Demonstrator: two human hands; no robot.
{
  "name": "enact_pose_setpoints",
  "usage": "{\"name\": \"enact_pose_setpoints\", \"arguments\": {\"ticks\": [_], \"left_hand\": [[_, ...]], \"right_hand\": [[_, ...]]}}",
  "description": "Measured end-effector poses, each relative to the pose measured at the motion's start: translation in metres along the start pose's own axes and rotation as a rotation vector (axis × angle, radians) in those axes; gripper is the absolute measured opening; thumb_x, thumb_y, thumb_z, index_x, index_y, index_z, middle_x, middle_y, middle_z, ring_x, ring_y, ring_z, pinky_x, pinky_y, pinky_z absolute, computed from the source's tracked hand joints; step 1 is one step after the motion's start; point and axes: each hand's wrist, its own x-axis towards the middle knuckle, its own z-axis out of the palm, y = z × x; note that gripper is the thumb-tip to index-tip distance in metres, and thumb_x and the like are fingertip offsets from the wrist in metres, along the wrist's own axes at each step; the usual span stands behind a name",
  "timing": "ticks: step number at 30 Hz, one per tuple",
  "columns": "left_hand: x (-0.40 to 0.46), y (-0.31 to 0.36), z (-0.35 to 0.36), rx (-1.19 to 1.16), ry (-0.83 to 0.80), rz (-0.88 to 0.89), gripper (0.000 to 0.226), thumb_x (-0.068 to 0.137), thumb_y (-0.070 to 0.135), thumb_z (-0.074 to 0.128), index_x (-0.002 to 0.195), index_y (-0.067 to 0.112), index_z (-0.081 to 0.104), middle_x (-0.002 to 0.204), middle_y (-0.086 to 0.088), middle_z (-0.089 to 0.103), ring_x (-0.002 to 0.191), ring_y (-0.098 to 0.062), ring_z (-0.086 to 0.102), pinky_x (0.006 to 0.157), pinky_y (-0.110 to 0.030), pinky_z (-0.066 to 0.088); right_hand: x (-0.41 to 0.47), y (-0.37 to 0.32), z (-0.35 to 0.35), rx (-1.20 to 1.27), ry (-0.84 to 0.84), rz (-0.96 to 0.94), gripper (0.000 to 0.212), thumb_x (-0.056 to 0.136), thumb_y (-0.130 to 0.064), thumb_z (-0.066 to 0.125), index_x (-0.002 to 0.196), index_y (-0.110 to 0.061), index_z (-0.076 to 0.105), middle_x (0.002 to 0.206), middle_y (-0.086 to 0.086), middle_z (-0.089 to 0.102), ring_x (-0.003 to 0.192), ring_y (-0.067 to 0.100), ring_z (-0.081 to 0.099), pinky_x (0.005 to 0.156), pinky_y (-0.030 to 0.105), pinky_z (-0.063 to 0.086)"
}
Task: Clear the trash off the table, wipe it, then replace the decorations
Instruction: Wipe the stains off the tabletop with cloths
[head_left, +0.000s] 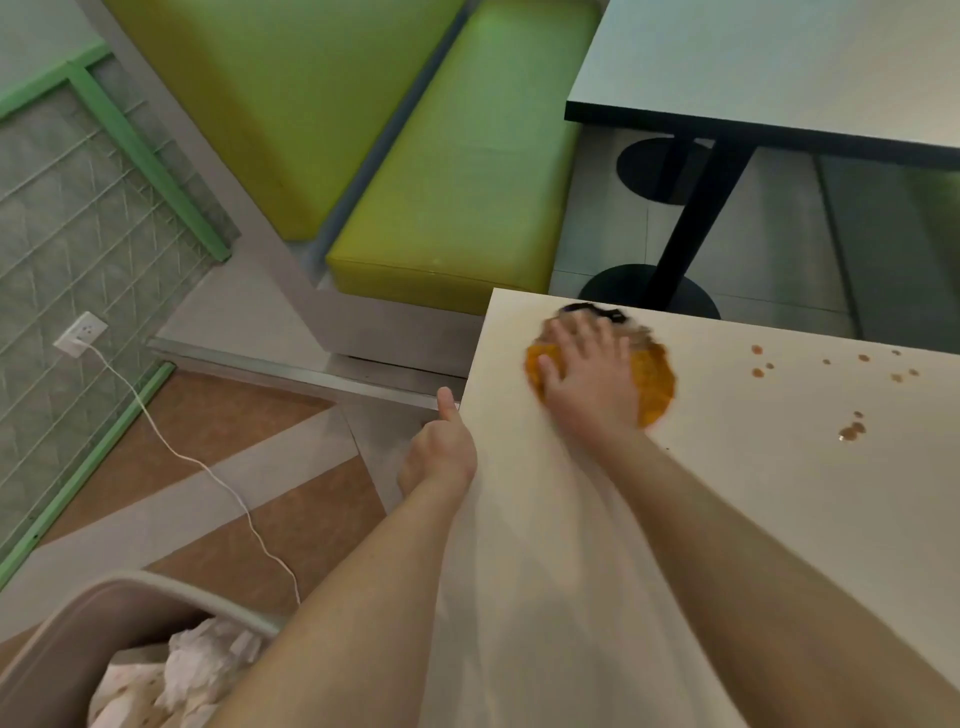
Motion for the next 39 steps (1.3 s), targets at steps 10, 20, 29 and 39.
{"name": "enact_pose_setpoints", "arguments": {"ticks": [10,20,29,39], "left_hand": [[-0.006,0.001,0.001,0.068,0.059,0.009,0.084,0.1,0.057,-0.002,0.125,0.007,0.061,0.125,-0.014,0.062,0.118,-0.031,0.054,0.082,-0.036,0.031],[-0.014,0.008,-0.002,0.037,0.28,0.089,0.045,0.106,0.035,0.017,0.121,0.007,0.05,0.124,-0.018,0.058,0.116,-0.035,0.053,0.085,-0.04,0.036],[-0.075,0.027,0.033,0.12,0.315,0.729,0.037,0.101,0.048,0.039,0.098,0.023,0.066,0.103,0.007,0.059,0.099,-0.015,0.045,0.083,-0.031,0.033],[-0.136,0.084,0.103,0.314,0.159,1.009,0.039,0.098,0.015,0.051,0.133,0.033,0.054,0.131,0.01,0.055,0.12,-0.013,0.045,0.097,-0.028,0.034]], "right_hand": [[-0.058,0.038,0.0,0.037,0.021,-0.082,0.05,0.106,-0.042,0.019,0.155,-0.034,0.019,0.164,-0.012,0.009,0.151,0.01,-0.002,0.122,0.033,-0.004],[-0.126,0.061,-0.01,0.077,-0.025,-0.151,0.062,0.097,-0.049,0.002,0.155,-0.036,0.018,0.162,-0.018,0.004,0.149,0.004,-0.009,0.12,0.028,-0.01],[-0.132,0.075,-0.021,0.113,-0.011,-0.046,0.064,0.096,-0.048,0.006,0.154,-0.03,0.025,0.163,-0.011,0.012,0.151,0.011,0.0,0.119,0.03,-0.01],[-0.173,0.206,-0.047,0.233,0.075,-0.065,0.044,0.102,-0.036,0.032,0.141,-0.026,0.051,0.153,-0.012,0.037,0.146,0.004,0.017,0.121,0.027,0.007]]}}
